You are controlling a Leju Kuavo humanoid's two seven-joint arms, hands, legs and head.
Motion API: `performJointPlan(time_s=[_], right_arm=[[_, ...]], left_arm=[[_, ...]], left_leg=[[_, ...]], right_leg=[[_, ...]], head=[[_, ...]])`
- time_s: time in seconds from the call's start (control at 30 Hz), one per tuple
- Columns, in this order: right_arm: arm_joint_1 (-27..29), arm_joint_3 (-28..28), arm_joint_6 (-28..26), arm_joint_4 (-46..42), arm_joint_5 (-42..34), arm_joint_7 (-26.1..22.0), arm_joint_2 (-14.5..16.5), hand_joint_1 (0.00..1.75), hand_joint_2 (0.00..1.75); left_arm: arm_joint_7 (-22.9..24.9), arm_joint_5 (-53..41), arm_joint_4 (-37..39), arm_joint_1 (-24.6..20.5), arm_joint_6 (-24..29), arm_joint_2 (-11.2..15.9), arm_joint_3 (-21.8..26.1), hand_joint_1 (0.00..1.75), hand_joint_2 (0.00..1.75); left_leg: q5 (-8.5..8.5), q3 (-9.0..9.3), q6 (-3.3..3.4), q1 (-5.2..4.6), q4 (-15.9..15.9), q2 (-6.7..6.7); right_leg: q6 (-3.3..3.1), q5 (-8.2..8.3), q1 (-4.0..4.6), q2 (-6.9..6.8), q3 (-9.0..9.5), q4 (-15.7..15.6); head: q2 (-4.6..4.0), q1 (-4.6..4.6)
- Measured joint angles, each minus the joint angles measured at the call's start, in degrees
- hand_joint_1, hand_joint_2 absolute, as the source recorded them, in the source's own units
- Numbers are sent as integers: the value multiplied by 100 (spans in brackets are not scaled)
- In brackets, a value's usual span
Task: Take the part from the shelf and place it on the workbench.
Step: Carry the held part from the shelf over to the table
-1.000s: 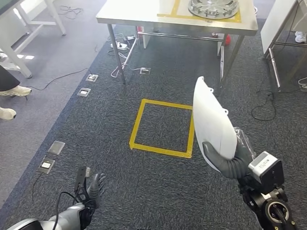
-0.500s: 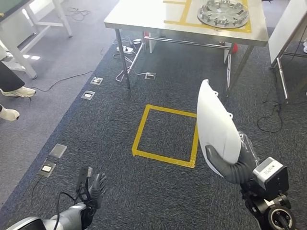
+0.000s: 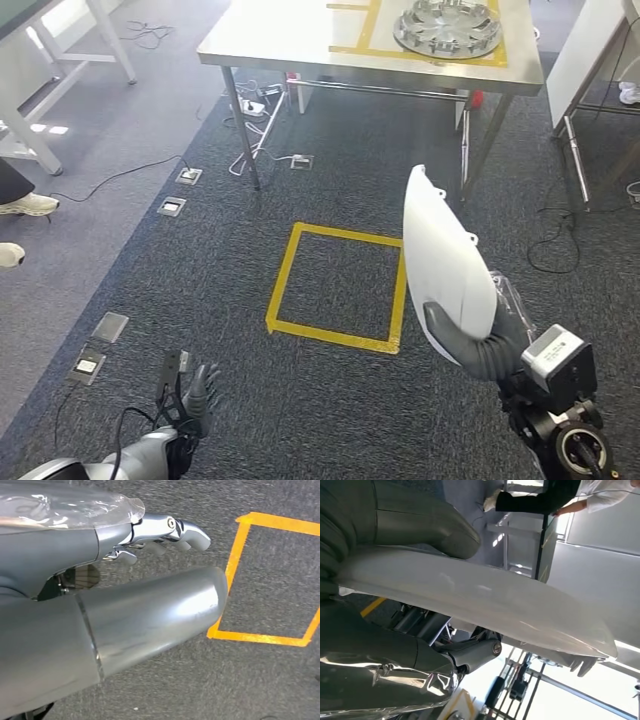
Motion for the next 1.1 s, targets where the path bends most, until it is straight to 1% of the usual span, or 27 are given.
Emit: performJointPlan(time_s=[0.03, 0.13, 0.17, 0.2, 0.23, 0.27, 0.3, 0.33, 0.37, 0.4, 0.43, 0.47, 0.5, 0.53, 0.57, 0.63, 0.67, 0.7, 0.73, 0.8, 0.83, 0.87, 0.9, 0.97, 1.0, 1.03, 1.1], right_arm=[[-1, 0, 2, -1, -1, -2, 0, 175, 175], [2, 0, 3, -9, -1, -9, 0, 175, 175], [2, -1, 5, -16, -2, -15, 0, 175, 175], [2, -1, 7, -24, -4, -20, 0, 175, 175], [8, -1, 8, -30, -5, -24, -1, 175, 175], [15, -1, 10, -32, -7, -27, -1, 175, 175], [27, -1, 10, -32, -8, -27, -2, 175, 175], [40, -1, 10, -32, -8, -27, -2, 175, 175], [49, -1, 10, -32, -8, -27, -2, 175, 175], [52, -1, 10, -32, -8, -27, -3, 175, 175], [53, -1, 10, -32, -8, -28, -7, 175, 175], [52, -1, 10, -31, -8, -30, -12, 175, 175], [48, -1, 10, -33, -8, -32, -18, 175, 175], [46, -1, 10, -36, -8, -36, -22, 175, 175], [46, -1, 10, -39, -8, -40, -24, 175, 175], [56, -3, 10, -45, -4, -46, -25, 175, 175], [61, -4, 10, -46, -2, -51, -25, 175, 175], [64, -5, 11, -48, 1, -55, -25, 175, 175], [69, -6, 13, -49, 3, -58, -24, 175, 175], [89, -5, 17, -49, 11, -62, -24, 175, 175], [104, -5, 19, -49, 14, -62, -24, 175, 175], [117, -4, 20, -48, 16, -62, -24, 175, 175], [127, -4, 20, -48, 17, -62, -24, 175, 175], [135, -4, 21, -48, 25, -66, -24, 175, 175], [136, -5, 21, -49, 35, -71, -24, 175, 175], [138, -9, 23, -50, 48, -77, -24, 175, 175], [153, -20, 31, -53, 78, -91, -24, 175, 175]], left_arm=[[-1, 0, 0, -2, -1, 1, 0, 0, 0], [-6, 1, 0, 4, -2, 4, 0, 0, 0], [-10, 0, 0, 7, -3, 5, 0, 0, 0], [-14, 0, 0, 8, -4, 7, 0, 0, 0], [-17, 0, 0, 11, -6, 9, 0, 0, 0], [-17, 0, 0, 13, -8, 11, 0, 0, 0], [-17, 1, 0, 17, -8, 13, 0, 0, 0], [-17, 1, 0, 24, -8, 13, 0, 0, 0], [-17, 1, 0, 31, -8, 13, 0, 0, 0], [-17, 1, 0, 37, -8, 12, 0, 0, 0], [-17, 1, 0, 42, -8, 8, 0, 0, 0], [-17, 1, 0, 44, -8, -1, 0, 0, 0], [-18, 1, 0, 41, -8, -8, 0, 0, 0], [-19, 1, 0, 39, -8, -14, 0, 0, 0], [-19, 0, 0, 39, -8, -17, 0, 0, 0], [-18, -3, 0, 39, -8, -14, -1, 0, 0], [-17, -7, 0, 38, -8, -14, -1, 0, 0], [-16, -10, 0, 32, -8, -14, -2, 0, 0], [-15, -15, 0, 27, -8, -14, -2, 0, 0], [-15, -19, 0, 28, -8, -15, -2, 0, 0], [-14, -19, 0, 38, -8, -14, -2, 0, 0], [-12, -20, 0, 49, -8, -13, -2, 0, 0], [-8, -22, 0, 55, -8, -11, -2, 0, 0], [-1, -28, 0, 53, -8, -11, -2, 0, 0], [4, -30, 0, 45, -8, -10, -3, 0, 0], [9, -32, 0, 36, -7, -13, -3, 0, 0], [19, -34, 0, 19, -7, -18, -4, 0, 0]], left_leg=[[-13, 50, 23, -16, -108, -2], [-77, 100, 113, -31, -138, -17], [-99, 144, 151, -27, -156, -20], [-121, 196, 190, -21, -175, -20], [-149, 244, 225, -20, -184, -20], [-180, 276, 251, -27, -183, -21], [-206, 305, 265, -34, -181, -24], [-238, 340, 270, -42, -179, -32], [-272, 387, 269, -47, -177, -46], [-308, 444, 264, -51, -176, -63], [-352, 513, 256, -55, -176, -81], [-392, 568, 243, -61, -175, -96], [-426, 596, 224, -68, -169, -109], [-449, 601, 200, -72, -165, -117], [-458, 586, 176, -72, -164, -121], [-485, 568, 122, -66, -150, -118], [-531, 543, 90, -65, -78, -104], [-625, 456, 56, -62, 114, -89], [-760, 288, 22, -49, 438, -71], [-1030, -216, -33, -11, 1272, -48], [-1065, -431, -56, 13, 1561, -38], [-984, -544, -76, 38, 1633, -27], [-791, -533, -93, 61, 1467, -13], [-278, -244, -125, 99, 665, 65], [-125, -84, -126, 95, 282, 107], [-63, 20, -105, 89, 37, 141], [-133, 90, -16, 71, -101, 132]], right_leg=[[29, -26, 5, 1, 3, -3], [118, -104, -14, -6, 34, -8], [145, -179, -21, -11, 8, 98], [168, -304, -24, -14, -92, 342], [185, -468, -28, -16, -287, 738], [198, -631, -27, -17, -542, 1209], [209, -742, -27, -17, -795, 1625], [214, -741, -28, -17, -979, 1866], [209, -608, -27, -17, -1043, 1852], [195, -375, -26, -17, -992, 1610], [165, -65, -20, -11, -848, 1172], [128, 169, -8, 1, -678, 753], [91, 302, 5, 10, -523, 396], [57, 352, 19, 17, -422, 172], [35, 314, 31, 20, -383, 110], [-1, 297, 15, 13, -343, 38], [-20, 298, 0, 7, -307, 4], [-42, 296, -19, -5, -264, -30], [-59, 286, -28, -21, -224, -53], [-82, 241, -29, -49, -180, -61], [-82, 214, -32, -56, -156, -60], [-72, 183, -39, -60, -126, -60], [-53, 146, -50, -64, -85, -58], [6, 54, -70, -73, 8, -51], [44, 2, -63, -76, 40, -41], [81, -42, -51, -81, 62, -49], [152, -89, -28, -91, 110, -38]], head=[[0, 6], [0, 21], [0, 32], [0, 49], [0, 68], [0, 85], [0, 95], [0, 97], [0, 100], [0, 103], [0, 111], [0, 120], [0, 129], [0, 139], [0, 139], [0, 135], [0, 125], [0, 114], [0, 100], [0, 75], [0, 67], [0, 60], [0, 53], [0, 39], [0, 21], [0, 16], [0, 27]])
